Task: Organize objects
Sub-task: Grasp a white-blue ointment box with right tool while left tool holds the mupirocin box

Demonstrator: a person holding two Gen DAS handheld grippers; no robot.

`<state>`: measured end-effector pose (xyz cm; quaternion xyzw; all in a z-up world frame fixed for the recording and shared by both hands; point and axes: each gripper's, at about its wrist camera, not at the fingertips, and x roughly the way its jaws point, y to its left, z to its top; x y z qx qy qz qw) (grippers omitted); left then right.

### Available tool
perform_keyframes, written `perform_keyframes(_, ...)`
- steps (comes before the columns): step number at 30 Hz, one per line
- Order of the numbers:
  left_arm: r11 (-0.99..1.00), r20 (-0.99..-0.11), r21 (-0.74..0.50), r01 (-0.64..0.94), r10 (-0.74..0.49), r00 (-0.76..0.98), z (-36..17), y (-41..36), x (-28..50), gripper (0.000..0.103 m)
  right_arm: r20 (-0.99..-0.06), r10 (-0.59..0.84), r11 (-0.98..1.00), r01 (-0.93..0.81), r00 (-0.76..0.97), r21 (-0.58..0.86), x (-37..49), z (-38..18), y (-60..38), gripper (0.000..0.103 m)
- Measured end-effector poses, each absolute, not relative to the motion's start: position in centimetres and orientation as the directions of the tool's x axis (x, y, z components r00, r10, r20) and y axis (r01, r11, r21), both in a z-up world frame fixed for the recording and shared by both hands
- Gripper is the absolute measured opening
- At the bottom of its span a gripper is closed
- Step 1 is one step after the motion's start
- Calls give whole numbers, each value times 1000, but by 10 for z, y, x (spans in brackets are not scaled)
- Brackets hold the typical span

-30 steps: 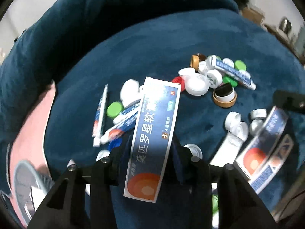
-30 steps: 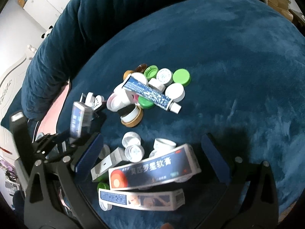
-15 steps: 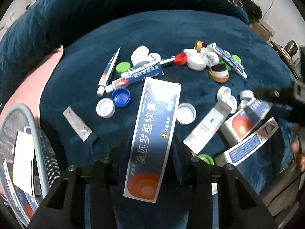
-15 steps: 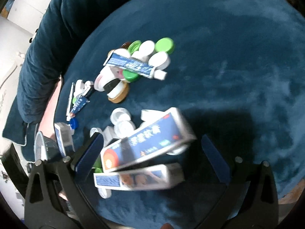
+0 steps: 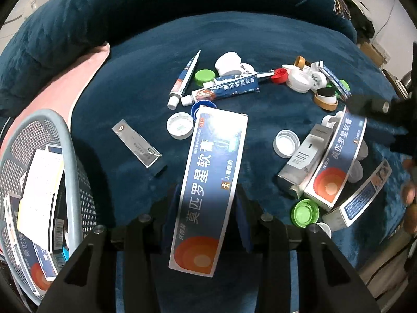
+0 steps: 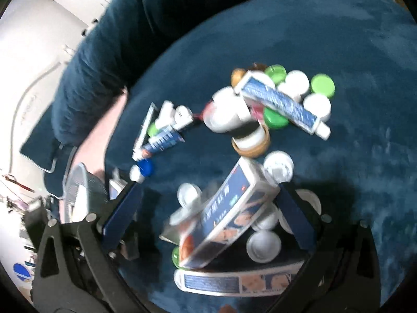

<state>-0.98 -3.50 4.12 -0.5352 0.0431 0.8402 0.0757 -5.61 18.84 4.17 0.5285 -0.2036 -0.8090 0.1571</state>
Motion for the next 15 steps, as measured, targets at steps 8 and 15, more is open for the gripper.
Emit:
perform_keyframes(8,-985,-905,-15,-169,85,-417,41,-39,-9,43,-621,-681,-703,109,-388,703,-55,43,173,103)
perform_keyframes(15,-990,-909,-29,-136,83,-407,36,-52,-7,43,-700,-608,-788,172,-374,592,-56,47,144,103)
